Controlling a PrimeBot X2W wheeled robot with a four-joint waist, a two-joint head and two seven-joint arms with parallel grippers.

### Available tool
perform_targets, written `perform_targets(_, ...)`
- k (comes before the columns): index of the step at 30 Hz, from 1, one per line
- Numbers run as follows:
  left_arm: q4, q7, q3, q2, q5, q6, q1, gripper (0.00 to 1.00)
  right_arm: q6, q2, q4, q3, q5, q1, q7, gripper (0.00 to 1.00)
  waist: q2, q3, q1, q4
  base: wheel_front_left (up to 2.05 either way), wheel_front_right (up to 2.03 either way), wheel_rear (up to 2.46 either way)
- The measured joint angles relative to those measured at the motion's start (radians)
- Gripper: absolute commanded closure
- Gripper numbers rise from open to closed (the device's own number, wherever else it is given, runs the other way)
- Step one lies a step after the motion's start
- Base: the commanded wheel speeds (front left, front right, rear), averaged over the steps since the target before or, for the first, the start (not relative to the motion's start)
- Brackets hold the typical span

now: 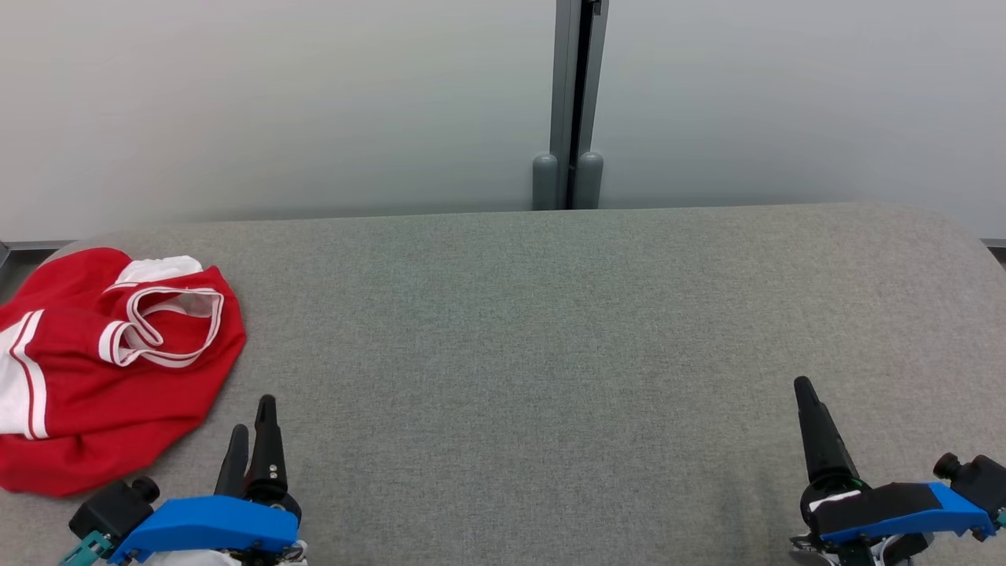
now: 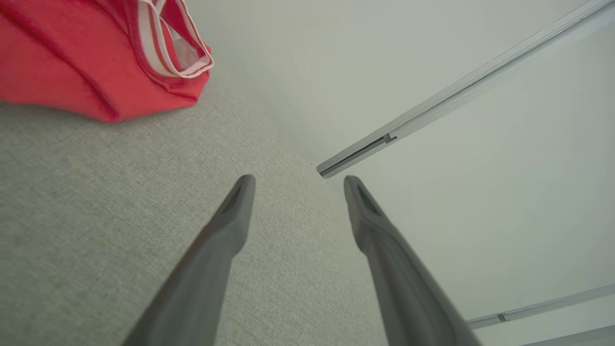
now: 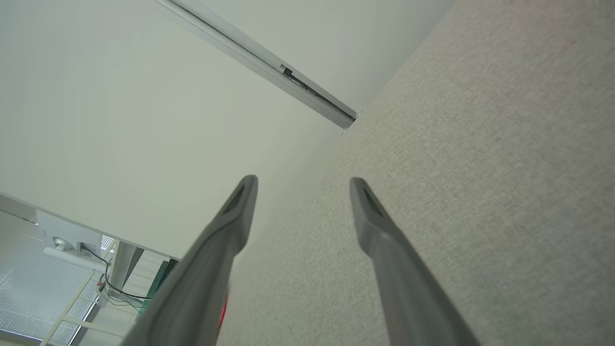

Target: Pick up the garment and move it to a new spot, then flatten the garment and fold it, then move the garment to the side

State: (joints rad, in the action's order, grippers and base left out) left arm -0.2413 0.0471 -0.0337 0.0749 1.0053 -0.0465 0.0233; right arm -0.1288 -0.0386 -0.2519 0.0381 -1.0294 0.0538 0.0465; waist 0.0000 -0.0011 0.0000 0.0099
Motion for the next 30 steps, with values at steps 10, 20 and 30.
perform_targets(10, -0.009, 0.033, -0.042, 0.016, -0.152, 0.020, 0.000, 0.00, 0.000, -0.001, 0.006, -0.007, 0.146, 0.000, 0.023, 0.00, 0.0000, 0.000, 0.0000, 0.004, 0.00, 0.00, 0.00)
perform_targets(20, -0.004, 0.062, -0.074, 0.035, -0.284, 0.033, 0.000, 0.00, 0.000, -0.002, 0.017, -0.008, 0.278, 0.000, 0.043, 0.00, 0.0000, 0.001, 0.0000, 0.008, 0.00, 0.00, 0.00)
perform_targets(30, 0.008, 0.091, -0.094, 0.048, -0.398, 0.054, 0.000, 0.00, 0.000, -0.002, 0.030, -0.010, 0.387, -0.001, 0.061, 0.00, 0.0000, 0.004, 0.0000, 0.011, 0.00, 0.00, 0.00)
